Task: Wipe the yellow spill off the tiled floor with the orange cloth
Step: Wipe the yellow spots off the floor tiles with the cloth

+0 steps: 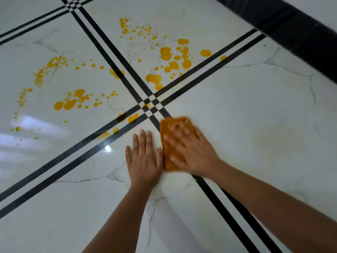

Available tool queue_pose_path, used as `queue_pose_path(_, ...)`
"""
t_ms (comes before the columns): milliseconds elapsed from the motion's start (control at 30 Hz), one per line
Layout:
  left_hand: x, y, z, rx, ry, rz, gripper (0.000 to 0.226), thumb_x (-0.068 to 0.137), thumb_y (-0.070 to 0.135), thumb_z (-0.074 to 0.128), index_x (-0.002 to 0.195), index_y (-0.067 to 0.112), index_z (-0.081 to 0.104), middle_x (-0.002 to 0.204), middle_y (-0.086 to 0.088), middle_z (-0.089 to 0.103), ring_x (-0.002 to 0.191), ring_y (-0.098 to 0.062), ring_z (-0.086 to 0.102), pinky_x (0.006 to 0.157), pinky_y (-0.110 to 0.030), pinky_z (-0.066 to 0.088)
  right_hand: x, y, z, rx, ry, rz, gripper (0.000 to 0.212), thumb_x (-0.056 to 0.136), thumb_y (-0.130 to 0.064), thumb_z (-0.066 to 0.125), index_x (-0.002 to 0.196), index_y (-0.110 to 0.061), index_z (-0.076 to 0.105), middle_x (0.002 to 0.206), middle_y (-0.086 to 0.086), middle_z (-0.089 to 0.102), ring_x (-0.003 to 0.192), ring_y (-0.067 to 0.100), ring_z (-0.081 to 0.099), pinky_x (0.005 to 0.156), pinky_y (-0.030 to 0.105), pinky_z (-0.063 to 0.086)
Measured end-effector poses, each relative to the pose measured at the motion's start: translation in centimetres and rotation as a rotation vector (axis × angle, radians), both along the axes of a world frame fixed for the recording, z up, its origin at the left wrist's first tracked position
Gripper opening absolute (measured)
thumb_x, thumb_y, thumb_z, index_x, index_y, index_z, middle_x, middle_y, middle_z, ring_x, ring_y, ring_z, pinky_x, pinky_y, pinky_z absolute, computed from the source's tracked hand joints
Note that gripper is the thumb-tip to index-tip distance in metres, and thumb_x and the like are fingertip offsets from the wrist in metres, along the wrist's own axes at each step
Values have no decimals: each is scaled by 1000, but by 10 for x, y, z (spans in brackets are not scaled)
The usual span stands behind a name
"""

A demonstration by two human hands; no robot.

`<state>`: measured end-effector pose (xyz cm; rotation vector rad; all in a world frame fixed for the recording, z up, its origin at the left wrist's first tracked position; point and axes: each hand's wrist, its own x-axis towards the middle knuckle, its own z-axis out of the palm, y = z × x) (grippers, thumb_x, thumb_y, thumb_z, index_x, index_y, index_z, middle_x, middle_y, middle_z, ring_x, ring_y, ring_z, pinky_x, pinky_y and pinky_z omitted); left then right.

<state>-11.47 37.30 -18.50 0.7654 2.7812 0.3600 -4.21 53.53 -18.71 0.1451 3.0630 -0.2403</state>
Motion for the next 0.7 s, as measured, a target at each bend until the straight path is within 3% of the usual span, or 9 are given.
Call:
queue_pose_path(67,8,0,1,11,-1,-21,70,85,54,-2,147,21,-5,151,6,-14,141,-15,-17,114,-38,-11,49,26,-1,64,-20,283,64,86,-60,29,144,-32,28,153,4,28,142,27,17,112,49,13)
queue_pose_path(100,13,-1,2,13,-2,-41,70,86,54,-2,148,20,-4,152,4,-13,142,-16,-16,114,-38,-11,60,47,-2,95,5,233,64,87,-62,26,144,-33,27,153,3,28,142,26,16,111,51,14)
queue_pose_path(200,31,4,2,16,-13,-91,70,86,53,-3,148,21,-5,155,2,-11,142,-17,-16,115,-40,-10,48,64,8,20,-16,-471,66,87,-62,17,144,-31,28,154,6,26,143,30,17,112,56,18)
queue_pose_path(233,39,8,2,9,-18,-100,70,85,53,-3,148,22,-6,156,2,-11,142,-17,-17,115,-40,-9,47,46,8,3,-11,-547,65,87,-59,21,144,-29,31,153,8,28,142,32,21,111,56,21)
queue_pose_path(367,58,27,3,-14,-34,-111,70,84,53,-6,147,25,-9,156,2,-14,140,-15,-20,113,-40,-12,112,24,5,54,-29,59,61,88,-59,28,143,-31,31,151,3,32,140,26,22,108,52,23)
queue_pose_path(400,61,30,4,-9,-37,-126,69,83,54,-7,146,25,-12,154,3,-17,140,-15,-21,113,-39,-12,121,45,3,81,-6,36,62,89,-62,22,143,-32,31,150,3,34,140,25,21,108,51,24)
queue_pose_path(533,72,45,6,-5,-29,-201,68,83,53,-8,145,27,-13,155,4,-15,140,-13,-21,113,-38,-12,105,62,9,-38,-42,-733,67,87,-60,14,146,-30,25,155,6,22,144,30,13,112,52,11)
queue_pose_path(667,72,67,8,-19,-7,-256,69,82,54,-9,145,25,-12,156,1,-12,138,-13,-22,114,-39,-10,149,57,6,68,-54,-11,62,88,-60,26,144,-31,29,152,3,30,141,27,22,110,49,16)
queue_pose_path(700,73,76,8,-16,-14,-273,68,82,54,-9,143,26,-15,156,2,-13,138,-13,-22,114,-39,-10,156,82,4,97,-42,13,64,89,-63,20,144,-32,27,152,3,29,141,26,19,109,48,15)
